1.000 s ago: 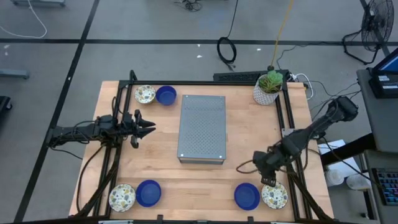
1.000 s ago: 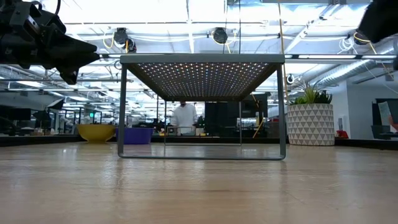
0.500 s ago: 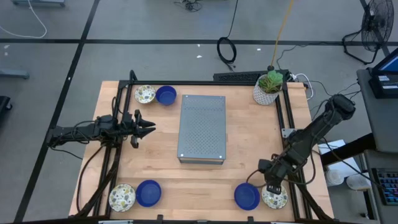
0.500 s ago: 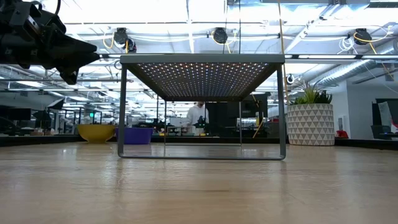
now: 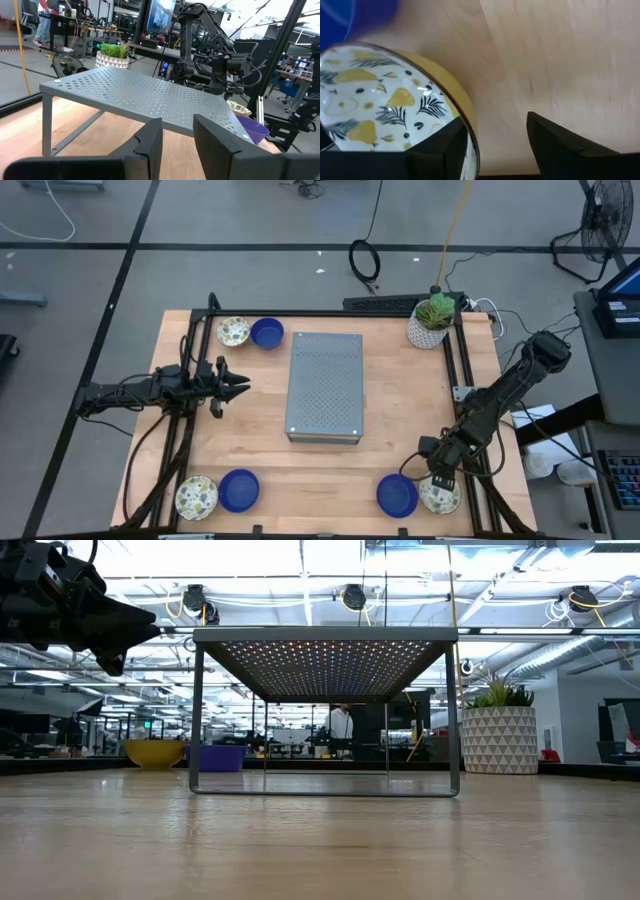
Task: Pick & Place Mini bowls
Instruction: Put the bottom right yellow patterned bowl on the shelf
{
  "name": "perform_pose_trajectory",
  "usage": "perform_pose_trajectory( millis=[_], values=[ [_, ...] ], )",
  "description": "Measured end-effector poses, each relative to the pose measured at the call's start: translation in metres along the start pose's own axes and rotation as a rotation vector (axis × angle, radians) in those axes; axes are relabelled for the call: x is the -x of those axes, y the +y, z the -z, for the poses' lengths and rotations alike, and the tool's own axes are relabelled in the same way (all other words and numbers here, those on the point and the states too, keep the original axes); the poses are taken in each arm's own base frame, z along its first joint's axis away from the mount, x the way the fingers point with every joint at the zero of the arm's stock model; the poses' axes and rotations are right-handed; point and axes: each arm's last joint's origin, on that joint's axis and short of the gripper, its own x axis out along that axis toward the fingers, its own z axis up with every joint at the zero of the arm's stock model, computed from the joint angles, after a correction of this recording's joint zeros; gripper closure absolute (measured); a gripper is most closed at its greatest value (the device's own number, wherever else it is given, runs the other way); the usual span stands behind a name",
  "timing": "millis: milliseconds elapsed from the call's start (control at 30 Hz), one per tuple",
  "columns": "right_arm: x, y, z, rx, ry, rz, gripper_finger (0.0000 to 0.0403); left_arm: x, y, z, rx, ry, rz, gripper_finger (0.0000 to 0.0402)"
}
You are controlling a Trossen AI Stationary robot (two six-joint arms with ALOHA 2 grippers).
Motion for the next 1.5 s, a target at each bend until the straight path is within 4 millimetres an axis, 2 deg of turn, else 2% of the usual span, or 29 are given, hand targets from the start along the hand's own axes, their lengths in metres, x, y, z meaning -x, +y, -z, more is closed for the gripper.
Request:
perform_pose_trajectory(
  millis=[133, 367, 500, 633, 967, 1233, 1500],
  values=[
    [0.0, 0.0, 0.0, 0.028, 0.0, -0.002, 0.0264, 0.0, 0.0, 0.0, 0.0, 0.0, 0.0, 0.0289],
    [0.003, -0.005, 0.0, 0.024, 0.007, 0.024, 0.039, 0.0, 0.0, 0.0, 0.0, 0.0, 0.0, 0.0289],
    [0.012, -0.016, 0.004, -0.057, 0.012, 0.088, 0.0394, 0.0, 0.0, 0.0, 0.0, 0.0, 0.0, 0.0289],
    [0.024, -0.025, 0.006, -0.09, -0.08, 0.124, 0.0397, 0.0, 0.0, 0.0, 0.0, 0.0, 0.0, 0.0289],
    [0.055, -0.038, 0.003, -0.136, -0.384, 0.024, 0.04, 0.0, 0.0, 0.0, 0.0, 0.0, 0.0, 0.0289],
    [0.073, -0.045, 0.002, -0.087, -0.562, -0.042, 0.0401, 0.0, 0.0, 0.0, 0.0, 0.0, 0.0, 0.0289],
    [0.082, -0.046, -0.006, -0.004, -0.698, -0.04, 0.0401, 0.0, 0.0, 0.0, 0.0, 0.0, 0.0, 0.0289]
  ],
)
